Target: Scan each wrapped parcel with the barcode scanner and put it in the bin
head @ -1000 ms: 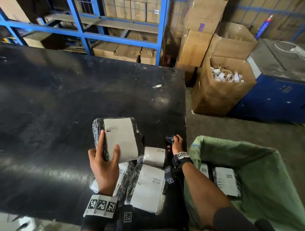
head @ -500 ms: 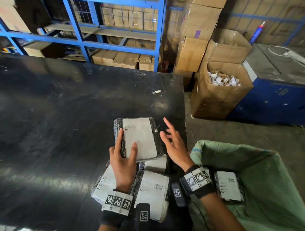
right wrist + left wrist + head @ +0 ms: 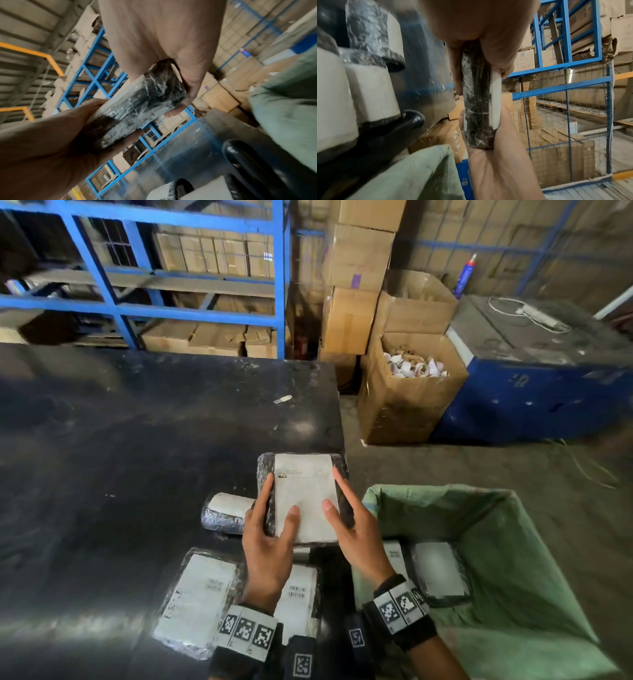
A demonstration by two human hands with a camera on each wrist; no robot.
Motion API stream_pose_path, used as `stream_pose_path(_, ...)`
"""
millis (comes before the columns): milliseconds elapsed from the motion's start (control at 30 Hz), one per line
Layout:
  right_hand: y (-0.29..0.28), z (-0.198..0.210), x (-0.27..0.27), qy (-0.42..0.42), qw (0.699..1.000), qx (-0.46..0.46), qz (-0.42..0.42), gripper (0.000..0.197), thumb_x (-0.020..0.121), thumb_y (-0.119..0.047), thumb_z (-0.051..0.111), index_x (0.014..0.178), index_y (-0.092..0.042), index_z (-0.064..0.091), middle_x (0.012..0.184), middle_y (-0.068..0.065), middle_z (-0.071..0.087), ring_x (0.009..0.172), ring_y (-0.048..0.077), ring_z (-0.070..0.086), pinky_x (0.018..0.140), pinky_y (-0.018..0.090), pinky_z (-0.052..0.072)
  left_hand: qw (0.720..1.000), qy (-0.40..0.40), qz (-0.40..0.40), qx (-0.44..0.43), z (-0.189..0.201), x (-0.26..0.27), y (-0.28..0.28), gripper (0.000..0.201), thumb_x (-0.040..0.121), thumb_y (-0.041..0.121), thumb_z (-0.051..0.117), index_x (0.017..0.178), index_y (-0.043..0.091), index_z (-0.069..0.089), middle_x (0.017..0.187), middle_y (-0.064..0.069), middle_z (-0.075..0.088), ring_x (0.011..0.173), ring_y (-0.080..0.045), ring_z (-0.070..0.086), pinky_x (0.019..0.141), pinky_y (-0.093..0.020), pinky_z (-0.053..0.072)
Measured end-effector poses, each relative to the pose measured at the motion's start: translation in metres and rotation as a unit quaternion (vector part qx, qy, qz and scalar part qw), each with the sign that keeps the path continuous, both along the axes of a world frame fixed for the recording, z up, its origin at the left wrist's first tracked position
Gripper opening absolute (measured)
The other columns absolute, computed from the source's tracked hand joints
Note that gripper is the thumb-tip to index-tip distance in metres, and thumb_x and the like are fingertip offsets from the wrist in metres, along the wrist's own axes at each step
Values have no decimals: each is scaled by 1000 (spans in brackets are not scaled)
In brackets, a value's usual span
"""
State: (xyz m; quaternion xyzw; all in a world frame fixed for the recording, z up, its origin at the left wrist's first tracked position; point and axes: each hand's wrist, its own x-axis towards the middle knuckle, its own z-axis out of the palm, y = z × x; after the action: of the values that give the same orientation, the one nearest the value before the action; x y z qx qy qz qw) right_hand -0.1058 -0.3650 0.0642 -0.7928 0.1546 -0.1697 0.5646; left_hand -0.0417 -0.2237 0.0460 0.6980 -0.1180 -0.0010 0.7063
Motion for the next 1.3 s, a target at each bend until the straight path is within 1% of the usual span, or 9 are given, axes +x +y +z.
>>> stream_pose_path(167,-21,4,-50,-22,993,86,-77,55,99,-19,57,150,-26,38,146,-25,45,136,-8,41,110,14,36,997,-18,-60,51,-1,-28,-35,62,86,37,69,145,40,49,121,20,56,113,12,54,98,-17,48)
stream_pose_path(300,-53,1,-94,-4,985,78,-152,54,98,-19,57,149,-23,40,146,-25,44,133,-14,41,101,3,36,985,-24,-139,95,-3,-59,-74,64,91,47,59,151,43,37,138,14,56,123,-1,52,107,-36,46)
stream_pose_path(400,-88,0,-135,37,978,88,-185,54,98,-21,58,148,-29,42,142,-30,46,131,-15,42,103,7,38,955,-36,-234,180,-11,-83,-98,69,99,54,44,159,41,10,152,4,45,127,-8,47,101,-32,43)
stream_pose_path(500,-132,-3,-164,109,972,99,-183,54,98,-16,59,149,-26,42,144,-21,48,131,-5,46,103,13,43,928,-95,-226,280,-25,-96,-109,66,102,46,38,160,24,16,144,-4,46,120,-11,41,92,-31,40)
stream_pose_path(600,-187,-23,-168,226,960,54,-154,54,95,-17,63,146,-20,46,149,-3,49,137,12,45,113,30,39,879,-134,-231,396,-56,-104,-123,74,95,46,33,158,7,25,156,-19,37,145,-37,32,117,-51,33)
stream_pose_path(800,-253,-69,-114,452,891,-5,-37,58,95,-29,63,149,-20,44,152,2,44,139,22,43,107,21,32,828,-134,-246,486,-96,-122,-137,75,95,36,33,159,2,12,168,-15,-3,156,-30,-6,125,-47,16)
stream_pose_path(900,-257,-103,-87,480,877,-7,-16,60,94,-33,63,150,-22,42,155,4,41,141,24,41,104,20,32,821,-133,-248,497,-100,-121,-136,80,96,27,45,159,2,3,168,-13,-14,155,-27,-14,127,-41,4)
stream_pose_path(1133,-225,-194,-68,437,898,33,-49,61,91,-38,66,147,-34,43,148,8,49,133,28,50,106,32,42,804,-130,-287,505,-102,-112,-129,79,91,21,45,159,0,9,167,-15,-17,155,-29,-16,127,-46,11)
stream_pose_path(1300,-209,-235,-71,385,916,43,-104,62,94,-27,65,150,-31,39,152,9,46,140,30,42,113,38,38,791,-123,-301,518,-104,-108,-130,77,94,21,44,159,3,9,166,-16,-19,155,-30,-16,126,-46,15)
